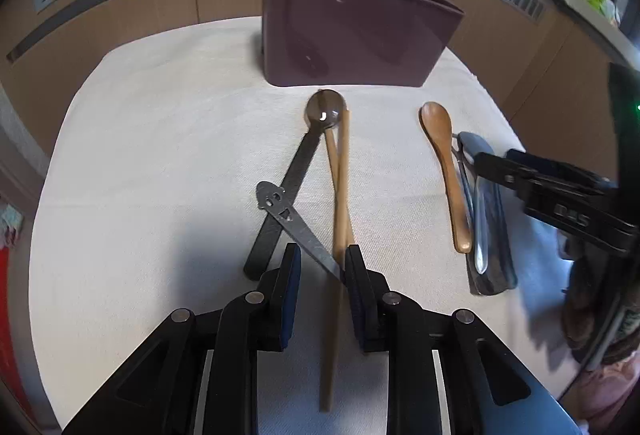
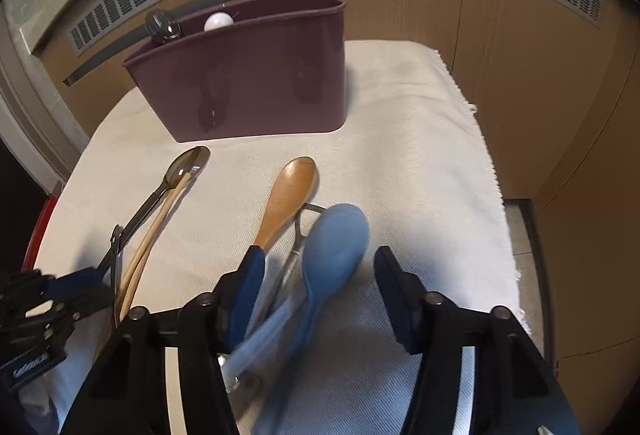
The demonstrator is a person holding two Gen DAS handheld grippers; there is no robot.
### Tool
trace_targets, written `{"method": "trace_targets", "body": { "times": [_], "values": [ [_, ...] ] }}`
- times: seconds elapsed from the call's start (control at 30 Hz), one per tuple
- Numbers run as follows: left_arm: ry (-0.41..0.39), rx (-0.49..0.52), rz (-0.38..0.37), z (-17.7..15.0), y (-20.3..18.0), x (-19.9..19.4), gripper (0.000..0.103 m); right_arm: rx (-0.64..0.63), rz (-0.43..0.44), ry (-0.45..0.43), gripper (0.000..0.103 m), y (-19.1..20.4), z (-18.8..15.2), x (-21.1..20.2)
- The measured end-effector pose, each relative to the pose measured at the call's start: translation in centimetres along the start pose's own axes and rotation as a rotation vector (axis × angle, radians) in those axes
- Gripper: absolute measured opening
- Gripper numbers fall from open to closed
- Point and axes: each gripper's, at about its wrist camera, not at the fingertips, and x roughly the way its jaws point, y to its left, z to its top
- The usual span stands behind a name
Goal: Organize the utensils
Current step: 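Hold the silver spoon with the left gripper while the right gripper grasps the blue plastic spoon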
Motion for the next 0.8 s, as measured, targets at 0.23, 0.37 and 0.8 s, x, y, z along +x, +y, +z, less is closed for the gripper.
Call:
{"method": "trace_targets", "body": {
  "times": [0.23,0.37,0.8],
  "values": [
    [0.035,-0.097,-0.095,-0.2,2.1,-0.6,0.024,-0.001,-0.008,0.035,0.032,0.5,0.3,0.7],
    [0.074,-0.151,-0.128,0.4,2.6,0.4,0.024,-0.02,-0.015,-0.007,0.032,0.1,-0.5,-0.9],
    [0.067,-0.032,0.004,4.3,-0.8,3.5,0.025,-0.049,-0.044,-0.106,0.032,-1.8,-3.1,-3.9]
  ]
}}
